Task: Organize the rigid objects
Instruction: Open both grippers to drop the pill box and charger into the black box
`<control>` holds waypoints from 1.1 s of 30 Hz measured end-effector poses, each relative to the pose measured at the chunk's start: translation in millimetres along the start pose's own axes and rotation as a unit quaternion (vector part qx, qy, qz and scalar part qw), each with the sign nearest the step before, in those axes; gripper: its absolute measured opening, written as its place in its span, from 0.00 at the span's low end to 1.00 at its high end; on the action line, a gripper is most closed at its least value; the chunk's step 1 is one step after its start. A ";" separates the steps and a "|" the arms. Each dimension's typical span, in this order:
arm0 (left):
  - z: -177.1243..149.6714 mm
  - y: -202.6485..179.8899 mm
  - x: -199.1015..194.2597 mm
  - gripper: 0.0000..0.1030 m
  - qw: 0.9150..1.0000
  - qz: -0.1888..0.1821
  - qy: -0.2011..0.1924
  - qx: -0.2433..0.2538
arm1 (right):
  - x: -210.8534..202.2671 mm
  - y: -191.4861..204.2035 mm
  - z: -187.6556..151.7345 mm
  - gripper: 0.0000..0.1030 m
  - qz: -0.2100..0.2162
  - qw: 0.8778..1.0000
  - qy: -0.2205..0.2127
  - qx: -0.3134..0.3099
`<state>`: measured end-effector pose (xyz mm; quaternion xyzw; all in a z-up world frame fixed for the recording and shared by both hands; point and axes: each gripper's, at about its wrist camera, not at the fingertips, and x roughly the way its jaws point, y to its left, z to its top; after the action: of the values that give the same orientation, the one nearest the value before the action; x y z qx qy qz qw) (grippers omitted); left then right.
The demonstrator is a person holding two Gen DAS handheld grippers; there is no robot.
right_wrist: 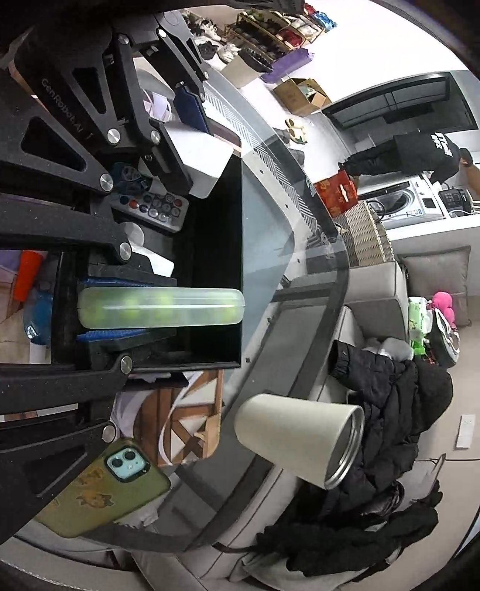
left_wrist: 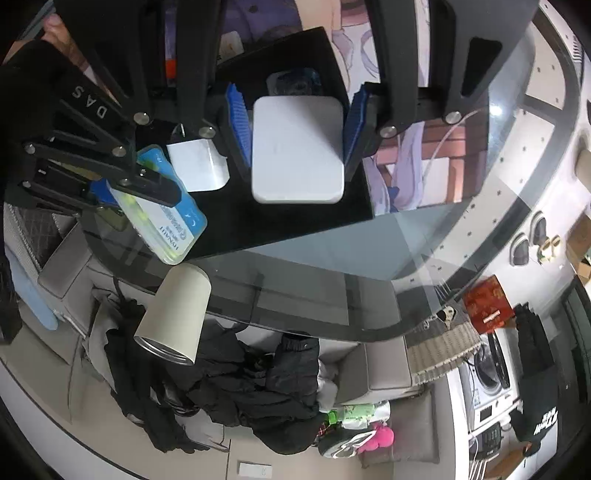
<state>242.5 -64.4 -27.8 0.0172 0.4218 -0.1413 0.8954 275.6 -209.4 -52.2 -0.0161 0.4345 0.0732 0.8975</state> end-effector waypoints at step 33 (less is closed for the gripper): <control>-45.5 7.8 -75.1 0.54 0.998 -0.007 -0.052 0.031 | -91.2 -31.8 -31.8 0.28 0.038 0.997 -0.062 0.009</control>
<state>165.0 -32.2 -0.7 0.0346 0.3701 -0.1615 0.9142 199.7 -254.5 -1.7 0.0132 0.3788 0.1041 0.9195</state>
